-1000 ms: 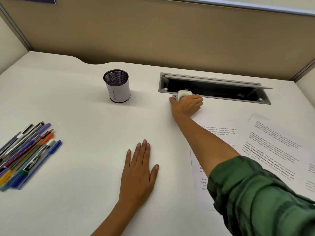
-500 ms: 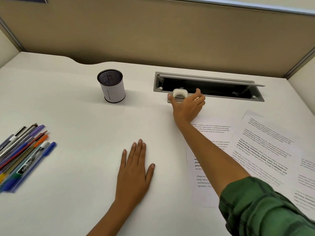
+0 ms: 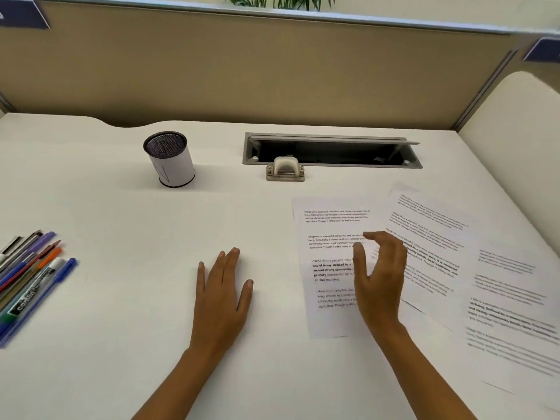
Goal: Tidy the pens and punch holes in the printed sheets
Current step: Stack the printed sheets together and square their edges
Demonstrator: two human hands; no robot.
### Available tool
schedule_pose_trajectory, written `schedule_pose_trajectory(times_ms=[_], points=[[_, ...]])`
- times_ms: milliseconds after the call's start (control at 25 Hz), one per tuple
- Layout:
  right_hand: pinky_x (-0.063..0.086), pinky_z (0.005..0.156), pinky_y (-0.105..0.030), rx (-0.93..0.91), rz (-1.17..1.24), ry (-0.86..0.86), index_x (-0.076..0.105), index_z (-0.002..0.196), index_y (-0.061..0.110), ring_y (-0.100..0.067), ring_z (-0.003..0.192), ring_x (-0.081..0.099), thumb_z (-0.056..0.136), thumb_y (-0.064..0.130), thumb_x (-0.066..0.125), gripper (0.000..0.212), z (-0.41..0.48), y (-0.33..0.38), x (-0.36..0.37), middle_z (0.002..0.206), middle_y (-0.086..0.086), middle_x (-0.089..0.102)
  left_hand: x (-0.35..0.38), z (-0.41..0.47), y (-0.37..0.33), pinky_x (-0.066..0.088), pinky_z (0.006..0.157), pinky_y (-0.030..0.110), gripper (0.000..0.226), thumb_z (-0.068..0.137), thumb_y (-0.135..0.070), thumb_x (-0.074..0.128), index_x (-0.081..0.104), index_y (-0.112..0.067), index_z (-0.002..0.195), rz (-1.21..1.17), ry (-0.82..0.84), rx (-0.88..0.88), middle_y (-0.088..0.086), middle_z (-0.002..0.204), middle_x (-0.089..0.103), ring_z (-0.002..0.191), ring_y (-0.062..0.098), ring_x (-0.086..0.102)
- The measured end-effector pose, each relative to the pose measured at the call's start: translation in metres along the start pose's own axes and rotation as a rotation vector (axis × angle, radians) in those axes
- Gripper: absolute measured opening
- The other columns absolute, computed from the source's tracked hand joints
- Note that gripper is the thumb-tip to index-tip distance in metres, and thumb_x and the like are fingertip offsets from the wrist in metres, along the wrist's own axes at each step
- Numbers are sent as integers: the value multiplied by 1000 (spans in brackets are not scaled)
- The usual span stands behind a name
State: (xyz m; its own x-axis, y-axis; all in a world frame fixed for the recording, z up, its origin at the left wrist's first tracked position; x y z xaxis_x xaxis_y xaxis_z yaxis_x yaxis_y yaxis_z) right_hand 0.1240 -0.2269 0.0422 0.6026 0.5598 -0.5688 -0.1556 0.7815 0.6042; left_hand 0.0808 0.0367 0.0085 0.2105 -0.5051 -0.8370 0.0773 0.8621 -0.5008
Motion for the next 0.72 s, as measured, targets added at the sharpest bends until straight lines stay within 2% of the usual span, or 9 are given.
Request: schedule_pose_trajectory(times_ms=[80, 200, 360, 560, 720], points=[[41, 100, -23, 16, -35, 5, 57, 118, 10, -16, 114, 50, 96, 26, 49, 28, -16, -19, -24, 118, -8, 58, 6, -6, -24, 5, 121, 41, 60, 95, -42, 26, 29, -16, 148, -62, 17, 19, -5, 152, 35, 145, 10, 22], [41, 103, -30, 76, -112, 26, 56, 125, 8, -20, 121, 49, 97, 24, 48, 33, -31, -51, -57, 127, -10, 57, 26, -15, -65, 1, 121, 39, 60, 95, -43, 27, 24, -18, 150, -80, 104, 68, -9, 155, 25, 146, 9, 17], [34, 112, -36, 159, -212, 125, 45, 139, 11, -21, 138, 36, 97, 22, 48, 43, -36, -89, -86, 146, -8, 43, 56, -16, -96, -8, 120, 39, 59, 98, -42, 33, 19, -21, 151, -15, 190, 75, -5, 160, 13, 148, 10, 6], [14, 121, -39, 321, -382, 262, 26, 150, 11, -23, 149, 11, 98, 32, 45, 60, -39, -135, -109, 159, -9, 21, 64, -23, -101, 5, 121, 45, 57, 95, -37, 29, 28, -18, 149, 150, 150, 91, 0, 159, 22, 147, 17, 17], [6, 122, -40, 195, -513, 459, 17, 153, 19, -22, 150, 8, 100, 37, 37, 59, -46, -138, -104, 161, -4, 13, 57, -28, -94, 8, 121, 44, 63, 91, -38, 17, 30, -17, 148, 194, 142, 90, 1, 158, 24, 147, 19, 20]])
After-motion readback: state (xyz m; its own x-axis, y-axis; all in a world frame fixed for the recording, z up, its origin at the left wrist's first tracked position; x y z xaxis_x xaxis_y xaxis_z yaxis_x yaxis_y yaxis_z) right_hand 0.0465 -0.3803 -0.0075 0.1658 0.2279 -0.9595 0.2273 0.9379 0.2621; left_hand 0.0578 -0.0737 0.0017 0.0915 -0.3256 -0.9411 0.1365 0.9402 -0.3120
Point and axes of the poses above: each hand's wrist, its own z-axis towards the middle knuckle, its own x-axis out of the palm, y = z × x, the point moved 3 cm from there along z, towards the middle knuckle
